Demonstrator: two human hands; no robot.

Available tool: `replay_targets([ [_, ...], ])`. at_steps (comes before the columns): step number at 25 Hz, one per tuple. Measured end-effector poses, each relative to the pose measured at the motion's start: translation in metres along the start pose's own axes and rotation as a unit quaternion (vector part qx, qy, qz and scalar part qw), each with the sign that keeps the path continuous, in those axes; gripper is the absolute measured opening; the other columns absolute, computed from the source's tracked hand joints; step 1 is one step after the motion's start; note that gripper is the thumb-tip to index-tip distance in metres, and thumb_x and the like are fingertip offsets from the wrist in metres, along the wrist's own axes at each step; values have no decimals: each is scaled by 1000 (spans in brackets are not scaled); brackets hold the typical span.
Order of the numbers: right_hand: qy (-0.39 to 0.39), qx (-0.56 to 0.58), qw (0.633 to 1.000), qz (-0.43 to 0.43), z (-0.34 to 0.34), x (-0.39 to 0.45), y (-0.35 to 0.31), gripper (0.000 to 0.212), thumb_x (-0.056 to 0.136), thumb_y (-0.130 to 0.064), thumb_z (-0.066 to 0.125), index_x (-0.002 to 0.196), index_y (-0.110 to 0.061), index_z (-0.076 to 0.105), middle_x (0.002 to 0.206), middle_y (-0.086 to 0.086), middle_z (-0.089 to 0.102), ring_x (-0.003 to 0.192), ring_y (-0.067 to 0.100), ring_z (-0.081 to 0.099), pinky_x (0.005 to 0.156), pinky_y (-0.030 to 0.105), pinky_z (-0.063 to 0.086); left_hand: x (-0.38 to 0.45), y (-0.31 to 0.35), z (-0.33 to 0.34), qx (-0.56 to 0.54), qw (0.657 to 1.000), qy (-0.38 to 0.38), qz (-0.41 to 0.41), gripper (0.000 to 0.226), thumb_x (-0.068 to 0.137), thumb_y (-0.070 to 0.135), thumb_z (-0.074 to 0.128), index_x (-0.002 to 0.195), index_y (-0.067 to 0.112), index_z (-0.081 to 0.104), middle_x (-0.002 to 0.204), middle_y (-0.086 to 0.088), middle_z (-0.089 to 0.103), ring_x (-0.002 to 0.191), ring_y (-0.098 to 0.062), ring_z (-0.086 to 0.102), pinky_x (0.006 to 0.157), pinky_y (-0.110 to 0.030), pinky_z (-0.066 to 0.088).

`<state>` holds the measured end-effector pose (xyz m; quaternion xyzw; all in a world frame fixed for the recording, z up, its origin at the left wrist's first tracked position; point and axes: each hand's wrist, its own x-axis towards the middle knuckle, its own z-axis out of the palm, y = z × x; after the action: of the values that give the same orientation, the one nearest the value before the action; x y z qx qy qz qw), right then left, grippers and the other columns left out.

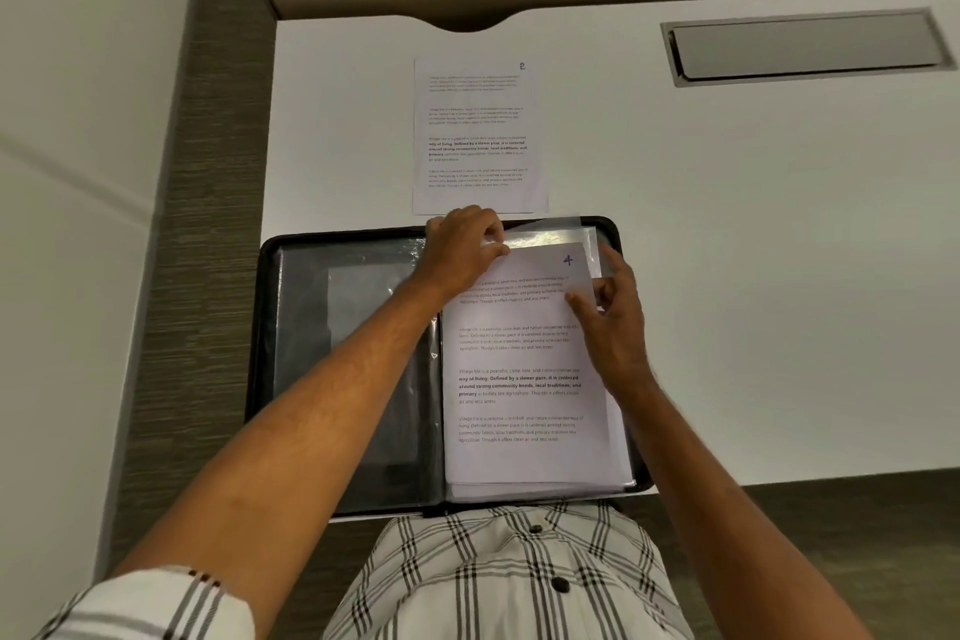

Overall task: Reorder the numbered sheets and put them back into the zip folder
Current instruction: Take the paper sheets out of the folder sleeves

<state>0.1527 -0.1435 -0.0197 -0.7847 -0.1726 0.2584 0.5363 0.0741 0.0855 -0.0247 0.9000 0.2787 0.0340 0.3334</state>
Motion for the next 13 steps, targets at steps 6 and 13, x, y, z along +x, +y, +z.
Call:
replay_targets([
  [6,24,3,999,45,2,3,13,20,107,-25,59,127,-21,63,112,0,72,96,15,73,76,28,63,1,-2,-6,-27,999,1,28,8,92,24,74,92,20,81,86,7,64,80,-11,61,71,-30,49],
  [13,35,-24,998,55,7,1,19,20,109,-25,54,117,-11,66,104,-1,72,82,-2,70,65,12,55,-7,2,0,15,998,59,17,11,92,29,73,89,19,71,85,7,72,78,-11,64,71,-31,52],
])
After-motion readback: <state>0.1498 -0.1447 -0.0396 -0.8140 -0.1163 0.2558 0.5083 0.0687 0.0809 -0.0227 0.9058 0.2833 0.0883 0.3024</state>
